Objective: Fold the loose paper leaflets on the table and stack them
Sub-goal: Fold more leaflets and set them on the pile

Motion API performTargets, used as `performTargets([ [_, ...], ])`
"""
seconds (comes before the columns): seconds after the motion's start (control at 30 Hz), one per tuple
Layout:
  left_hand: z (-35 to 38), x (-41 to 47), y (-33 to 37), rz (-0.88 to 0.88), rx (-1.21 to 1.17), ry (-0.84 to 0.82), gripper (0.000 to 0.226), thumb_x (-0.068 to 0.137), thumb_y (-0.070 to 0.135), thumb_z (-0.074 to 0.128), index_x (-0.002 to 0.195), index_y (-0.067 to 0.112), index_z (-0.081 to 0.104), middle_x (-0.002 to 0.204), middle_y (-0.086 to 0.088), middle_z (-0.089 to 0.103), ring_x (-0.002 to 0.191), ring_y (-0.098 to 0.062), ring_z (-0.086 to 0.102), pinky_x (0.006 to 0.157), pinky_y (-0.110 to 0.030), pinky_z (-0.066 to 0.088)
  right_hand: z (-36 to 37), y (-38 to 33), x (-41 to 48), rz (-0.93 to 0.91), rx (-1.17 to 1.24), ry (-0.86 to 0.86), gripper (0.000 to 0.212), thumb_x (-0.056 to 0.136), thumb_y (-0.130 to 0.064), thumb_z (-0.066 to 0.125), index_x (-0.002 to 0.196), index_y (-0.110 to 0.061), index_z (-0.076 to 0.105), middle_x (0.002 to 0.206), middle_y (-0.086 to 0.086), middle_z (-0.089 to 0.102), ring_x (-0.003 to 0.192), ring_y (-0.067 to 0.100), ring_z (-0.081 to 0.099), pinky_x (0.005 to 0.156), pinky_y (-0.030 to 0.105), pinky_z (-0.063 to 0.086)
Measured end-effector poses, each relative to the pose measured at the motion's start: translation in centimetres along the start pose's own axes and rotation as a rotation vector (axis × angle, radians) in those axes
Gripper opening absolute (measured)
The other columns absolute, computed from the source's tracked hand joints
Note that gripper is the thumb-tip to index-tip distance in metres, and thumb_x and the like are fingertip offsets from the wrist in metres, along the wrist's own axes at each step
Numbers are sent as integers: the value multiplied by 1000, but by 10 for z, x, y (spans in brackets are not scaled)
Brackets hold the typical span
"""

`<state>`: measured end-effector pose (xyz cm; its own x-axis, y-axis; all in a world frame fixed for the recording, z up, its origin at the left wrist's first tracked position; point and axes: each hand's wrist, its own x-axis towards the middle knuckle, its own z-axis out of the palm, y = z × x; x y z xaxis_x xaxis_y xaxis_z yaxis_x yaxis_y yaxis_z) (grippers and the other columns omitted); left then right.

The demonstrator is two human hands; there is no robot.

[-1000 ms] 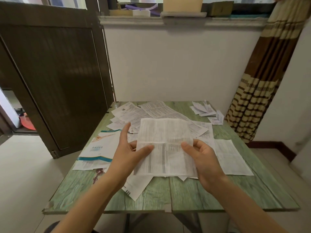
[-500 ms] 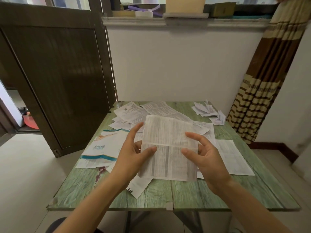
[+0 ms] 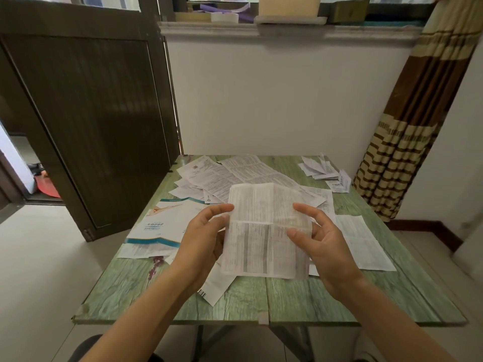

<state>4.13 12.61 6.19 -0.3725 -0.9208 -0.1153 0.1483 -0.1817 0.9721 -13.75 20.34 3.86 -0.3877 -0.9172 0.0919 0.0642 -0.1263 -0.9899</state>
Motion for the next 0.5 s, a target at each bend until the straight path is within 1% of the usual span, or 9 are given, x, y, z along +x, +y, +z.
performTargets([
  [0.07, 1, -1, 1, 7, 24, -25, 24, 96, 20, 47, 101, 8, 67, 100, -10, 66, 86, -22, 63, 81, -41, 53, 0, 0, 0, -3, -4, -2, 42, 86, 0, 61, 117, -26, 54, 97, 4, 73, 88, 14, 70, 68, 23, 57],
  [0.1, 2, -1, 1, 28, 83, -30, 24, 94, 24, 50, 97, 9, 70, 100, -8, 67, 87, -21, 62, 82, -41, 52, 0, 1, 0, -6, -11, -4, 42, 85, 0, 61, 118, -26, 54, 97, 4, 73, 88, 15, 70, 68, 23, 57],
  [0.17, 5, -2, -3, 105, 231, -8, 15, 89, 26, 58, 96, 18, 69, 95, -2, 69, 85, -15, 64, 76, -32, 52, 1, 1, -1, -20, -37, -9, 43, 85, 0, 62, 119, -26, 53, 100, 6, 72, 90, 16, 70, 71, 25, 57],
  [0.2, 6, -2, -6, 138, 284, 24, 12, 89, 24, 60, 100, 22, 65, 93, -1, 69, 83, -13, 65, 72, -26, 52, 2, 2, -2, -28, -49, -10, 43, 85, 0, 62, 119, -26, 53, 101, 6, 71, 91, 16, 70, 72, 26, 58],
  [0.23, 7, -2, -8, 159, 310, 56, 15, 89, 22, 61, 104, 26, 59, 90, -1, 69, 81, -12, 66, 68, -24, 51, 2, 3, -2, -36, -54, -7, 43, 85, -1, 62, 118, -26, 53, 102, 6, 71, 92, 16, 69, 74, 27, 58],
  [0.3, 8, -1, -11, 184, 313, 94, 27, 89, 20, 61, 109, 34, 49, 89, 2, 70, 80, -11, 67, 64, -21, 50, 3, 4, -2, -51, -65, -4, 42, 85, -1, 62, 117, -27, 53, 104, 5, 70, 93, 15, 69, 76, 28, 58],
  [0.37, 8, -1, -13, 206, 304, 94, 36, 88, 19, 62, 110, 41, 44, 90, 8, 70, 80, -8, 68, 61, -17, 50, 3, 5, -2, -60, -86, -6, 42, 86, -1, 62, 117, -27, 53, 105, 5, 69, 94, 14, 69, 78, 30, 58],
  [0.43, 9, 0, -14, 217, 294, 91, 35, 88, 18, 62, 107, 42, 44, 93, 13, 68, 78, -4, 68, 56, -14, 50, 2, 6, -2, -64, -94, -9, 41, 86, -2, 62, 117, -27, 52, 105, 4, 69, 93, 14, 69, 77, 28, 58],
  [0.5, 10, 0, -14, 237, 305, 94, 30, 89, 17, 61, 104, 39, 49, 95, 14, 67, 78, 0, 67, 57, -11, 50, 1, 7, -2, -64, -99, -10, 41, 86, -2, 62, 117, -27, 52, 103, 3, 70, 92, 12, 69, 74, 25, 57],
])
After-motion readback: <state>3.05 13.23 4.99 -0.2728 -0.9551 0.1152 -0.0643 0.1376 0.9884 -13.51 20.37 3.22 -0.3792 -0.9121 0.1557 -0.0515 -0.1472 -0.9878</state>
